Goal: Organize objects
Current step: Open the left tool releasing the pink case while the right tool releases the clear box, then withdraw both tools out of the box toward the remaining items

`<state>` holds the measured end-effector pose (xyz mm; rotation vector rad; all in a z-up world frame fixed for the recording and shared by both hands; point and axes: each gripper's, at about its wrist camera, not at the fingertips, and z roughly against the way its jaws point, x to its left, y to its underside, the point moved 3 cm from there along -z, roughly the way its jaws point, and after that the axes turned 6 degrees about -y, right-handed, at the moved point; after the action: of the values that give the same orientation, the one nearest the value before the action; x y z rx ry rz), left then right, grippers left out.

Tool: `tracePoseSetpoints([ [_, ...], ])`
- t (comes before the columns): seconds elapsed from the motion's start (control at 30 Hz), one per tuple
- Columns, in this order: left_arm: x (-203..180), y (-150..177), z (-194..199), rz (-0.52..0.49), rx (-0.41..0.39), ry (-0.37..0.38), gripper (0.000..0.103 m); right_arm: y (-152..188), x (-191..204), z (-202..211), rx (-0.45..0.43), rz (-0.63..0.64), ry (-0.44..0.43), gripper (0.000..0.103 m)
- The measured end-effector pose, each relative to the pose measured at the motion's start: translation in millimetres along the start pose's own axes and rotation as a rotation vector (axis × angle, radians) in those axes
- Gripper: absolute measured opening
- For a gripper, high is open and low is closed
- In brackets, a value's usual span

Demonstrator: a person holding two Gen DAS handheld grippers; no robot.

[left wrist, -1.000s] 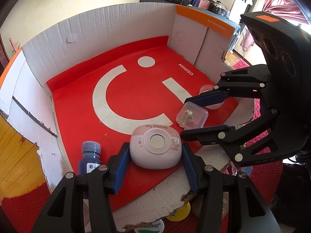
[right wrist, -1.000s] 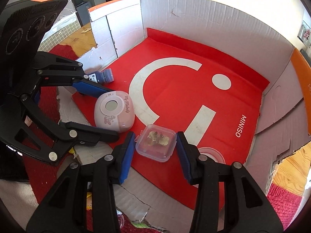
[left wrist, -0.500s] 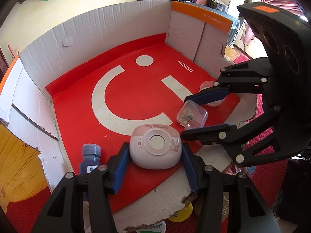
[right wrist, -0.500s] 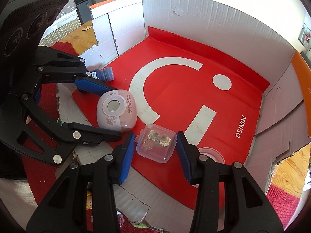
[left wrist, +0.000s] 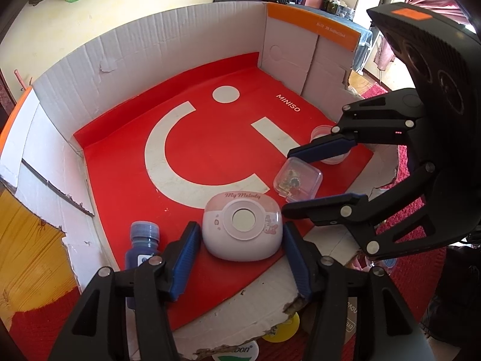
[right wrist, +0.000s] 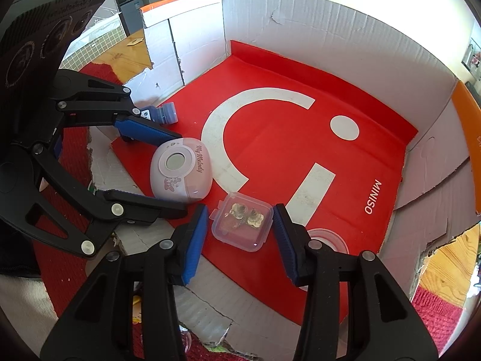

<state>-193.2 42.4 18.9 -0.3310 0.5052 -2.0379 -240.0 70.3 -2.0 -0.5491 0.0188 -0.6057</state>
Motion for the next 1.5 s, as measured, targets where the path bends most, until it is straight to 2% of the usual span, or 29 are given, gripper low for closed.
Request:
tracePoseSetpoints([
  [0.2,-1,5,4,0.002,-0.003,0.001,0.059,1,0,1,0.000,0.000,0.000,0.043],
  [0.33,-2,10,11,0.003,-0.013,0.006,0.069,1,1,2,0.000,0.000,0.000,0.043],
  [0.43,-6,16,15,-0.004,-0.017,0.003,0.069,2,0,3,-0.002,-0.005,-0.001,0.043],
  [0.93,10,-7,23,0.052,-0.078,-0.006,0.069,6,6,20,-0.025,0.001,0.016,0.046],
  [1.13,13,-2,34,0.120,-0.125,-0.030,0.069,7,12,38,-0.074,-0.004,0.034,0.050],
  [1.27,13,3,48,0.161,-0.175,-0.079,0.076,10,14,55,-0.118,-0.023,0.059,0.056],
  [1.4,13,9,65,0.199,-0.222,-0.101,0.077,14,19,73,-0.170,-0.043,0.075,0.058],
  [1.5,12,13,76,0.224,-0.259,-0.121,0.082,17,24,86,-0.205,-0.062,0.094,0.063],
])
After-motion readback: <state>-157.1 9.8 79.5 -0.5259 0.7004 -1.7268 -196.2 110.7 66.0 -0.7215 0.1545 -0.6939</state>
